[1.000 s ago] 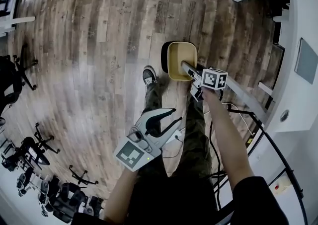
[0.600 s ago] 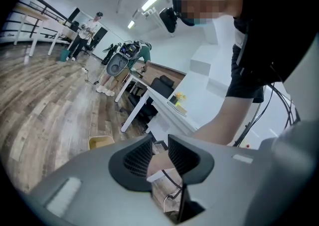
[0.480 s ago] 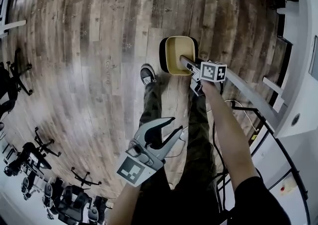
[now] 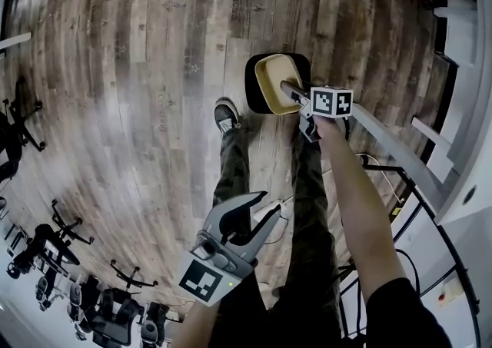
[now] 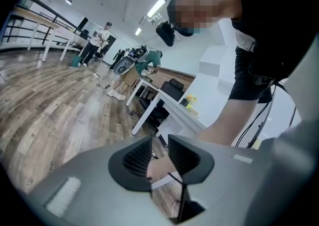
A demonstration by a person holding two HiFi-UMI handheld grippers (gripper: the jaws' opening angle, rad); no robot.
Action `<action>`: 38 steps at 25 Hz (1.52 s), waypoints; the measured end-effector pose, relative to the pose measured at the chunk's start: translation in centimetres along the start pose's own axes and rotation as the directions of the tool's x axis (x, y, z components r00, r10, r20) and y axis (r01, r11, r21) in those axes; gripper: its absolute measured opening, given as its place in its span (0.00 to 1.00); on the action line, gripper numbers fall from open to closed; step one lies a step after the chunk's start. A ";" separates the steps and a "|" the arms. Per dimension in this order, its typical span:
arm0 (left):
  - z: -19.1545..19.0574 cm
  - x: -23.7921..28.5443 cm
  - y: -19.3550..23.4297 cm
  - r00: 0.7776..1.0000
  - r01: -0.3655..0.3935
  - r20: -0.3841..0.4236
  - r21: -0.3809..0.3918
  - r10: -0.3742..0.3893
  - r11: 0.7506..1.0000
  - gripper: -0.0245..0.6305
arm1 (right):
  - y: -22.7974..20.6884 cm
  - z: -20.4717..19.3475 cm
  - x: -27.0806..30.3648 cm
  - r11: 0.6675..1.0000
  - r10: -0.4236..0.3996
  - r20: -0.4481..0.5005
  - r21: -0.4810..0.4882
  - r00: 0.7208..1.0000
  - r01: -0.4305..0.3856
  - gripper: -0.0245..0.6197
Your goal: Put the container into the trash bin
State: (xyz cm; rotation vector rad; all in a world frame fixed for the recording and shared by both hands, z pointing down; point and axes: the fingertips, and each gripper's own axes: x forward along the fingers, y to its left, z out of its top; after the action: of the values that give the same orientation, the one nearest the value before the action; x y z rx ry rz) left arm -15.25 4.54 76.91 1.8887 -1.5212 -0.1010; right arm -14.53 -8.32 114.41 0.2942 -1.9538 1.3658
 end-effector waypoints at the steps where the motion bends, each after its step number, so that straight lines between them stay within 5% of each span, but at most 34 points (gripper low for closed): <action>1: -0.3 0.1 0.0 1.000 0.003 -0.004 -0.006 -0.003 1.000 0.19 | -0.3 -0.1 0.2 1.000 -0.009 -0.006 -0.006 1.000 0.009 0.31; 23: -2.5 3.1 -0.5 0.998 0.053 -0.036 -0.032 -0.054 0.998 0.19 | -3.4 -1.2 1.7 1.000 -0.030 -0.046 -0.006 0.998 0.030 0.35; 30: -3.1 2.8 -0.5 0.996 0.066 -0.050 -0.040 -0.068 0.997 0.19 | -4.7 -0.6 1.7 0.973 -0.169 -0.043 -0.166 0.985 0.160 0.51; 38: -3.4 2.7 -0.7 0.995 0.075 -0.058 -0.049 -0.078 0.996 0.19 | -3.9 -1.6 1.8 0.987 -0.109 -0.058 -0.127 0.992 0.101 0.50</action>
State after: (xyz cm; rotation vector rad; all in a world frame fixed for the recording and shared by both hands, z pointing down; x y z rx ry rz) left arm -12.25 3.73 80.04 1.8969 -1.3952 -0.1124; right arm -13.00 -8.09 118.72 0.2862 -1.9320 1.1677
